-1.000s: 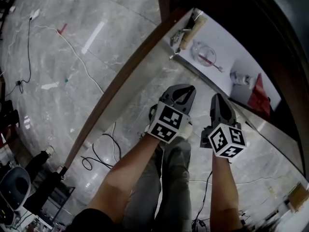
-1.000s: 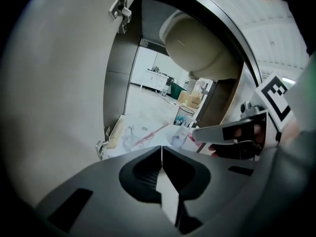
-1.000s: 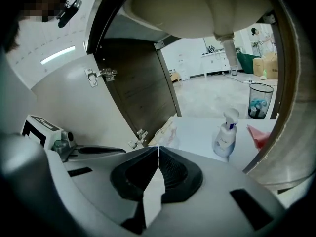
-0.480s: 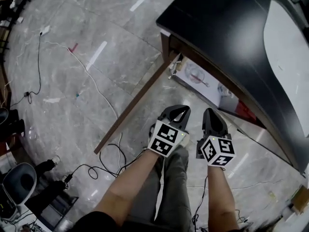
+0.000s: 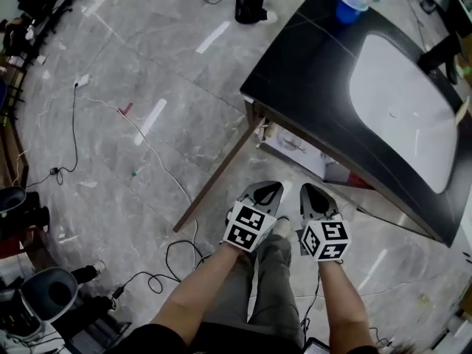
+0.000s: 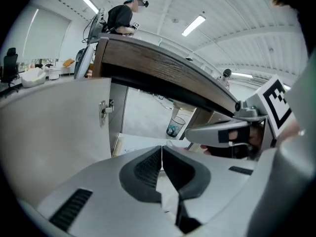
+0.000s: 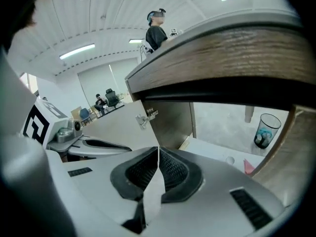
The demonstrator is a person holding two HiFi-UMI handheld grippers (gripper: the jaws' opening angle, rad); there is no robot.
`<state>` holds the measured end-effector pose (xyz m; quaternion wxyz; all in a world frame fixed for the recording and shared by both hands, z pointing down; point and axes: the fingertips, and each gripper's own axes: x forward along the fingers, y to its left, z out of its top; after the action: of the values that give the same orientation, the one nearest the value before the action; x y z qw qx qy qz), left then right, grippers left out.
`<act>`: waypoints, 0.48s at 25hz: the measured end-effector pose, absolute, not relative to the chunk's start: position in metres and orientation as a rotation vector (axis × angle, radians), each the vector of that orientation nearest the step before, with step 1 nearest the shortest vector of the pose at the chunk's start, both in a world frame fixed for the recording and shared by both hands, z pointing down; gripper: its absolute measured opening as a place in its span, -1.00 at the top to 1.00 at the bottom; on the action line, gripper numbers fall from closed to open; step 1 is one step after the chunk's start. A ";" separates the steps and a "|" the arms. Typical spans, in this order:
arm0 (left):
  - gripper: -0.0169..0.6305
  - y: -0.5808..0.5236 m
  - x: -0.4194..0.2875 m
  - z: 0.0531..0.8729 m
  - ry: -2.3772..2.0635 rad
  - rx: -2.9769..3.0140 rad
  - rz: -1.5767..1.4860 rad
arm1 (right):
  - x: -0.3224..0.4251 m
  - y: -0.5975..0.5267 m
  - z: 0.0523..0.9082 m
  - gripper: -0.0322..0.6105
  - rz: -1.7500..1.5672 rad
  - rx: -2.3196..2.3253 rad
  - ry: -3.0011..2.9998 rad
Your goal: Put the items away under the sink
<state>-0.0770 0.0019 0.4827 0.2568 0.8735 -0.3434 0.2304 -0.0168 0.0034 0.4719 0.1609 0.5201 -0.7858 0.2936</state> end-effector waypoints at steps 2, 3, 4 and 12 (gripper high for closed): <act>0.91 0.006 -0.079 0.470 -0.925 2.387 0.650 | -0.020 0.005 0.458 0.79 0.838 1.486 -2.250; 0.91 0.008 -0.079 0.464 -0.923 2.399 0.667 | -0.021 0.007 0.452 0.79 0.839 1.482 -2.253; 0.91 0.011 -0.079 0.459 -0.920 2.411 0.682 | -0.022 0.009 0.447 0.79 0.837 1.475 -2.256; 0.91 0.024 -0.098 0.417 -0.940 2.416 0.718 | -0.030 0.021 0.403 0.79 0.826 1.433 -2.268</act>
<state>-0.0977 0.0242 0.4171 0.2236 0.8753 -0.3407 0.2603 -0.0296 0.0207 0.4026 0.1665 0.5035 -0.7966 0.2902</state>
